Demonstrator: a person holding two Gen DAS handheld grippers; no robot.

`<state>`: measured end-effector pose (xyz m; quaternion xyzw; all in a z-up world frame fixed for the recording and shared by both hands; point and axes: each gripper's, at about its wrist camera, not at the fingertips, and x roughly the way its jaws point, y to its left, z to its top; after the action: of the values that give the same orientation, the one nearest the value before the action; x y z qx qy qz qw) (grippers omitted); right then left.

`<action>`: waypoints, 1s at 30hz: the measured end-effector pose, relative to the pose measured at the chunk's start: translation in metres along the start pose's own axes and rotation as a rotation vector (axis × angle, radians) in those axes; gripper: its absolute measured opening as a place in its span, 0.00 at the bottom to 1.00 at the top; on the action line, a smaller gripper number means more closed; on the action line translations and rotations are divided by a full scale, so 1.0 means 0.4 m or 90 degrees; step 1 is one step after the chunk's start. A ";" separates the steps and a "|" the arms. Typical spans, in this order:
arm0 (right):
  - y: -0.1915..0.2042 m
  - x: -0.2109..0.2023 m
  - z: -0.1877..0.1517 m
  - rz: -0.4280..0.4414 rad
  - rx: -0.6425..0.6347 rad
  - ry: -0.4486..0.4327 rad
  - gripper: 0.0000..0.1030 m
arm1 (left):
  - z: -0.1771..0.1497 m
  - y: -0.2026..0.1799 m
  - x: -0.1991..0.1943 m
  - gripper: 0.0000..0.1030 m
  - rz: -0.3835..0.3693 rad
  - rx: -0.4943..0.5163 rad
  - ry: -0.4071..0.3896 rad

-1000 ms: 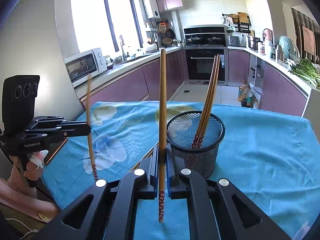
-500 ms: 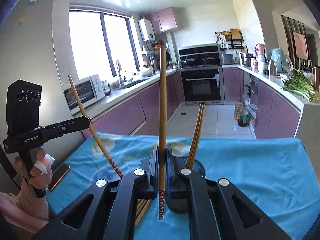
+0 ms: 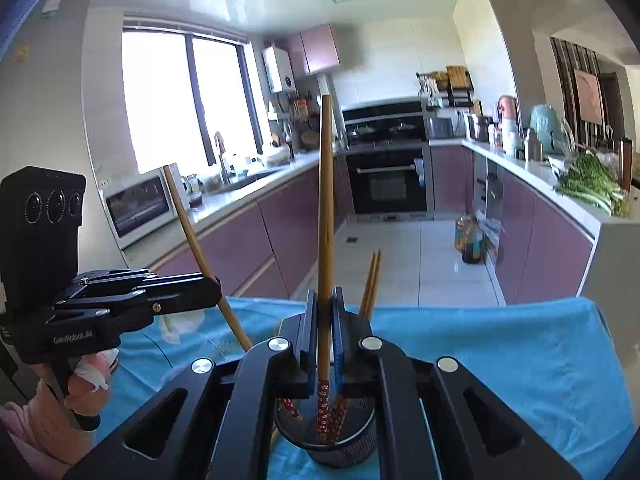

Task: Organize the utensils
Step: 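Raise the chopsticks upright and lower them into the mesh cup with both tools, then open both tools to release the chopsticks and withdraw from the cup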

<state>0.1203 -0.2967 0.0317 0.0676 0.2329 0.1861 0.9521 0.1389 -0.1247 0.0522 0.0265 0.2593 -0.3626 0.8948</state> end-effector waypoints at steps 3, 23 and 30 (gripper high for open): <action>-0.014 0.030 -0.019 -0.005 0.010 0.038 0.06 | -0.026 0.001 0.040 0.07 0.002 0.004 0.035; -0.019 0.159 -0.064 -0.012 0.032 0.123 0.10 | -0.075 0.068 0.181 0.12 0.013 -0.029 0.110; -0.014 0.123 -0.061 -0.040 0.020 0.096 0.14 | -0.101 0.098 0.118 0.23 0.047 -0.051 0.077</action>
<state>0.1510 -0.2817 -0.0115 0.0612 0.3089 0.1566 0.9361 0.1753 -0.1164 -0.0112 0.0218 0.3264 -0.3166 0.8904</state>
